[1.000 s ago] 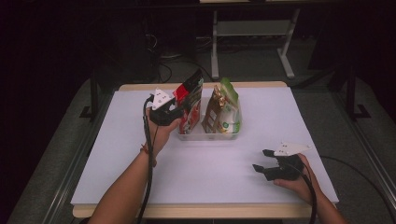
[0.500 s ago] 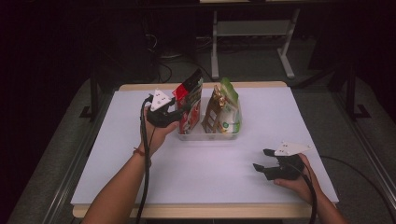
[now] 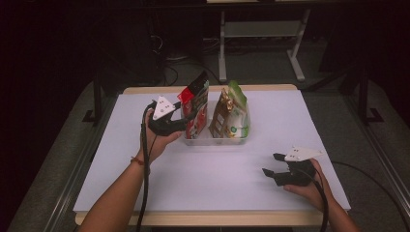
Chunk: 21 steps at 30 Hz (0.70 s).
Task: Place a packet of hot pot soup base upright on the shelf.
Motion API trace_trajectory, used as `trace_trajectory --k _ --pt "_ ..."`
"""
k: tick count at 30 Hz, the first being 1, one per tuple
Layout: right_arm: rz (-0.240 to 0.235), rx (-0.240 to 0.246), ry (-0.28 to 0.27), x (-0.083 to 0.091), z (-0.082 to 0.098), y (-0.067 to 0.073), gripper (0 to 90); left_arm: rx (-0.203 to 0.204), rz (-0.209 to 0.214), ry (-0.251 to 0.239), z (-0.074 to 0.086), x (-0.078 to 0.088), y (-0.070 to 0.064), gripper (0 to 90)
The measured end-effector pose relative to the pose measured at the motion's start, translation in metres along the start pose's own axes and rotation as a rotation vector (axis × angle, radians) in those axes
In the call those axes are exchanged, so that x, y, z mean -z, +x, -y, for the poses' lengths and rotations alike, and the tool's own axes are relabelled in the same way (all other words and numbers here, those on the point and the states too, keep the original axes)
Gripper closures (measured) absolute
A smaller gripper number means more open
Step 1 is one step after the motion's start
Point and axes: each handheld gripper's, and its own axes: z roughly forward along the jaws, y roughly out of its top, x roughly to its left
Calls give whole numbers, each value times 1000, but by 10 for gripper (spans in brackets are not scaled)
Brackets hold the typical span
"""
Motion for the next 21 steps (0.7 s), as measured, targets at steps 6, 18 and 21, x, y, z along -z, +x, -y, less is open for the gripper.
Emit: trace_trajectory --k 6,18,21 --pt "13 8 -5 2 -2 0 292 -47 3 29 0 4 -2 359" --pt "51 41 -11 5 -5 2 288 -97 20 76 4 11 -6 266" --pt "63 48 -12 6 -6 3 288 -104 25 89 8 11 -7 249"
